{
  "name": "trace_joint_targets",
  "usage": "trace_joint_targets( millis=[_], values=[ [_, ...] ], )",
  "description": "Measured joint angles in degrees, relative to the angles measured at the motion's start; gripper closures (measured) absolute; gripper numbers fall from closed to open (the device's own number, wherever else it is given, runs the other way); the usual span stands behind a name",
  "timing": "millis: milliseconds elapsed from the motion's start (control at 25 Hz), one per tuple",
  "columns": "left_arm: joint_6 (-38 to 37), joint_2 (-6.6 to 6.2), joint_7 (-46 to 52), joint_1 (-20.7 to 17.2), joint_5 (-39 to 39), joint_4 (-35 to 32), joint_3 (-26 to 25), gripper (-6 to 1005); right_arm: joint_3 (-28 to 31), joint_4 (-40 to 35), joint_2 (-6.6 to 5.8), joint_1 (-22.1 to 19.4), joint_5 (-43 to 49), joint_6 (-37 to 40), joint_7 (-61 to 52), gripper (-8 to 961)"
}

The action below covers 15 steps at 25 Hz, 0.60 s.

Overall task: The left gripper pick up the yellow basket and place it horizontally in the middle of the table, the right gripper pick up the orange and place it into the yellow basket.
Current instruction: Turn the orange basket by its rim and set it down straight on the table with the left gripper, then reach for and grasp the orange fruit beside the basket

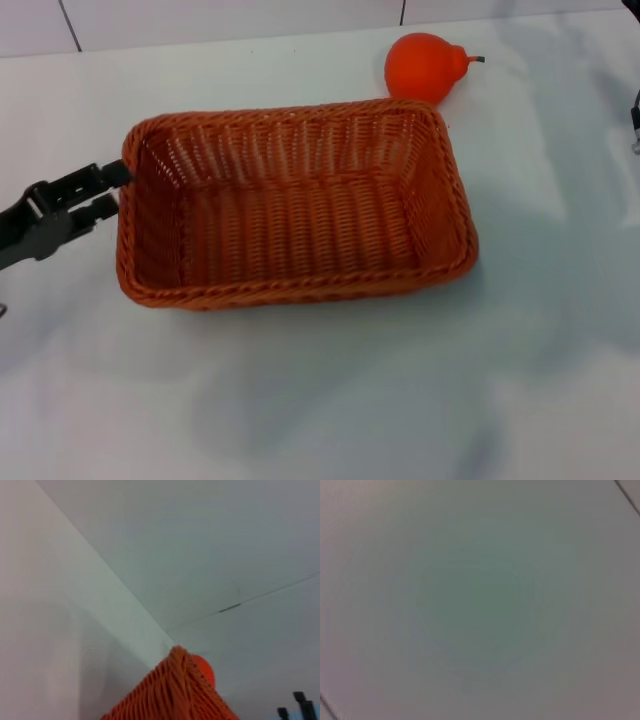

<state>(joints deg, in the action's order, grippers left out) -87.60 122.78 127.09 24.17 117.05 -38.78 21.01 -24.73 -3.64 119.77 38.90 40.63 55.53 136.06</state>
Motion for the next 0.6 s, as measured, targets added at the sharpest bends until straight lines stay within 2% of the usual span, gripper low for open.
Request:
trace_joint_targets(
  millis=[80,200,320,440,600],
  values=[
    [0.91,-0.59,-0.53,-0.55,0.02,0.03,0.02,470,-1.70,-0.44,-0.16,-0.16,0.31,0.00,-0.55,91],
    [3.94,-1.61,-4.13,-1.73,-0.39,0.63,-1.10,327,-7.63,-3.67,-0.65,-0.69,2.83,-1.45,-3.84,92],
    [5.99,-1.86,-9.89,-2.26,-1.68,1.60,-4.67,313,-14.15,-10.06,-1.36,-1.23,9.20,-7.00,-12.41,94],
    [6.03,-1.88,-15.02,-2.33,-4.29,3.15,-8.80,304,-21.59,-15.82,-3.87,-1.02,20.87,-12.35,-24.35,96],
    [5.58,-1.36,-20.77,-2.35,-9.11,4.22,-10.27,308,-28.79,-21.18,-8.18,0.54,40.35,-12.45,-42.95,98]
  ],
)
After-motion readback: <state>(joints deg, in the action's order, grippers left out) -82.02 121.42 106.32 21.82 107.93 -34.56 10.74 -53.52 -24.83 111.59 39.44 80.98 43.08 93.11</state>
